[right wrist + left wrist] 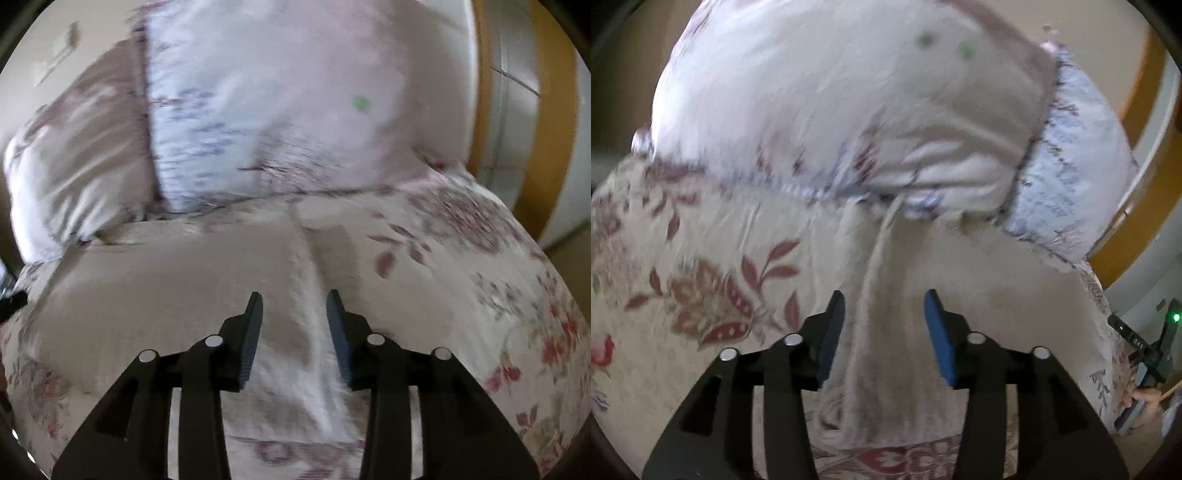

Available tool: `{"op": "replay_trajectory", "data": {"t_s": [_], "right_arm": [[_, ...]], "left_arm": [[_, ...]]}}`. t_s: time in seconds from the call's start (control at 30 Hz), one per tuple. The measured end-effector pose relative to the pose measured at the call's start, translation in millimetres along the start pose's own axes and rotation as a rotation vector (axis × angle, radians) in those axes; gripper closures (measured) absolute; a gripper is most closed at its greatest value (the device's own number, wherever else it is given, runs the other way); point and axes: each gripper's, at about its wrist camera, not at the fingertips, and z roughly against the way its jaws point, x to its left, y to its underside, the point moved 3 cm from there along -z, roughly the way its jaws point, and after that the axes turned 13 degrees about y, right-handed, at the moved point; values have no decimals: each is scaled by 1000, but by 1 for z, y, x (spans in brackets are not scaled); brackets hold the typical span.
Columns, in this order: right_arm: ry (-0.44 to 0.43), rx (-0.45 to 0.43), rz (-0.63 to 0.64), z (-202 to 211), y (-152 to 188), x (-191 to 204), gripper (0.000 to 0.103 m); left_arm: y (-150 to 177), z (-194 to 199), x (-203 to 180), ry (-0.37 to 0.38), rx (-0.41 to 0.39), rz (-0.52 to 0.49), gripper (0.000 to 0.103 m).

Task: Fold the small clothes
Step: 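Pinch the folded edge with the right gripper and straighten it, then open both grippers and lift them off the folded sweater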

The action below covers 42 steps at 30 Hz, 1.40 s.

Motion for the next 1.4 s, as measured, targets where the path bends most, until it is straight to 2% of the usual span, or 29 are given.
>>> {"op": "replay_trajectory", "data": {"t_s": [0.17,0.3,0.37,0.4,0.57,0.63,0.67,0.77,0.83,0.97,1.13,1.4], "right_arm": [[-57,28,97,-9,4,36,65],[-45,113,159,-31,20,51,64],[-24,62,202,-28,26,56,64],[-17,55,211,-27,27,57,64],[-12,67,197,-22,30,55,63],[-2,85,210,-20,30,55,63],[3,96,220,-21,30,57,62],[19,159,251,-21,30,59,56],[30,181,233,-19,29,57,48],[-24,127,155,-10,16,59,43],[-64,105,180,-13,9,87,42],[-140,63,216,-25,5,142,42]], "left_arm": [[6,-17,-26,19,48,-78,47],[17,-37,-25,4,116,-80,46],[28,-48,-21,-18,155,-90,46],[31,-47,-22,-25,139,-115,45],[32,-48,-27,-29,148,-137,39],[29,-42,-23,-5,142,-100,37],[27,-37,-21,1,133,-75,33],[15,-25,-8,59,94,24,29],[6,-19,5,38,64,83,23],[-7,-17,29,49,43,184,21],[-10,-31,52,85,73,314,21],[-9,-43,54,132,62,372,22]]}}
